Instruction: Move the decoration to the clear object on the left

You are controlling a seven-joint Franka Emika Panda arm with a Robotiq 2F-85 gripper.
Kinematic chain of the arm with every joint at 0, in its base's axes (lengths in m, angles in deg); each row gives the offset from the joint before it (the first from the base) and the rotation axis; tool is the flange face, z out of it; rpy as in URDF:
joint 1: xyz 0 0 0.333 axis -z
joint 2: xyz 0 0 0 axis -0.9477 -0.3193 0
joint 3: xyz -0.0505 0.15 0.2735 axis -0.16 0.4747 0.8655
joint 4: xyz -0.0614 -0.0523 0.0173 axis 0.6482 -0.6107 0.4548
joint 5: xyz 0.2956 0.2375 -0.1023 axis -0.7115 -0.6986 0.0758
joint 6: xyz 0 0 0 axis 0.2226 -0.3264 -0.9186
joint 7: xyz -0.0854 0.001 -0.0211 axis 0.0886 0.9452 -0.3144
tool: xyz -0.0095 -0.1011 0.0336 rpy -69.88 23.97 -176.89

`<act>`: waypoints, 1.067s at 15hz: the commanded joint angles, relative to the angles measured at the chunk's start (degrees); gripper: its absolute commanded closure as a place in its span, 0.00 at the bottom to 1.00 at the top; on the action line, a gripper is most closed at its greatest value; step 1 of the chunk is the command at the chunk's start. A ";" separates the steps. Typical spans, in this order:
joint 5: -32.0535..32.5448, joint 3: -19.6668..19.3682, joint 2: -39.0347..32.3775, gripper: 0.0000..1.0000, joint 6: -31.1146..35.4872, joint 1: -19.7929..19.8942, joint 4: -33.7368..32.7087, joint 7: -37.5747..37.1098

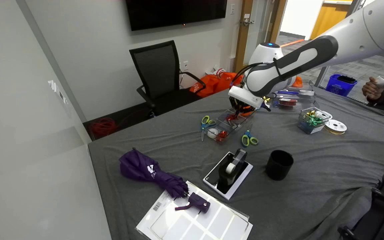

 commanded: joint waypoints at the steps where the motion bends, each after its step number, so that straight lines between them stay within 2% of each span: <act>1: -1.18 1.67 -2.12 1.00 1.24 0.48 -2.38 0.64; 8: -0.92 3.47 -2.33 1.00 5.28 -1.03 -1.40 0.67; 9: -0.23 2.82 -2.40 0.74 4.78 -1.79 -1.35 -0.03; 11: -0.10 3.01 -1.44 0.68 3.23 -1.59 -0.62 0.99; 16: -1.21 4.19 5.92 0.30 0.91 2.82 5.32 9.23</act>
